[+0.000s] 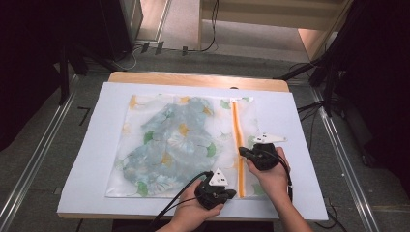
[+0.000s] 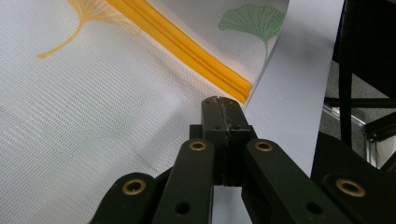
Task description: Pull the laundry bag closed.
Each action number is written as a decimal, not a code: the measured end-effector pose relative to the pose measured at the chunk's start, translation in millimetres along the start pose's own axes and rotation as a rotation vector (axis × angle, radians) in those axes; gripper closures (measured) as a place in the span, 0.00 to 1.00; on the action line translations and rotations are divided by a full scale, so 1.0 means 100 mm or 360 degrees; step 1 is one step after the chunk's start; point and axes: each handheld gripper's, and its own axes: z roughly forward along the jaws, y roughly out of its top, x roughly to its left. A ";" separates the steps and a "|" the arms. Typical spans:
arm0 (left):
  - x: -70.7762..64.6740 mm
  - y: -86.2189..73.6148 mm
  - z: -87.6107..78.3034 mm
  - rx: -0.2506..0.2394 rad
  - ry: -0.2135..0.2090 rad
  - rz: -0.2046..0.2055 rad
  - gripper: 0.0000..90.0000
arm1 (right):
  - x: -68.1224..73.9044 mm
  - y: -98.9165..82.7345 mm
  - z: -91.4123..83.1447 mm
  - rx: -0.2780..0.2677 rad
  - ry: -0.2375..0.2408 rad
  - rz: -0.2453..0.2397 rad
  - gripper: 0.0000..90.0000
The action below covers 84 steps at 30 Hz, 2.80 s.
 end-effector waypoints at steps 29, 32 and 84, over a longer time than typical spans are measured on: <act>-0.01 0.00 -0.01 0.0009 0.0013 0.0009 1.00 | -0.26 0.45 0.36 0.0004 -0.0092 0.0005 1.00; -0.01 0.00 0.00 0.0004 0.0012 0.0002 1.00 | -0.28 0.50 0.38 0.0010 -0.0096 0.0011 1.00; 0.01 0.00 0.00 0.0000 -0.0005 -0.0006 1.00 | -0.88 1.32 1.12 0.0011 -0.0178 0.0221 1.00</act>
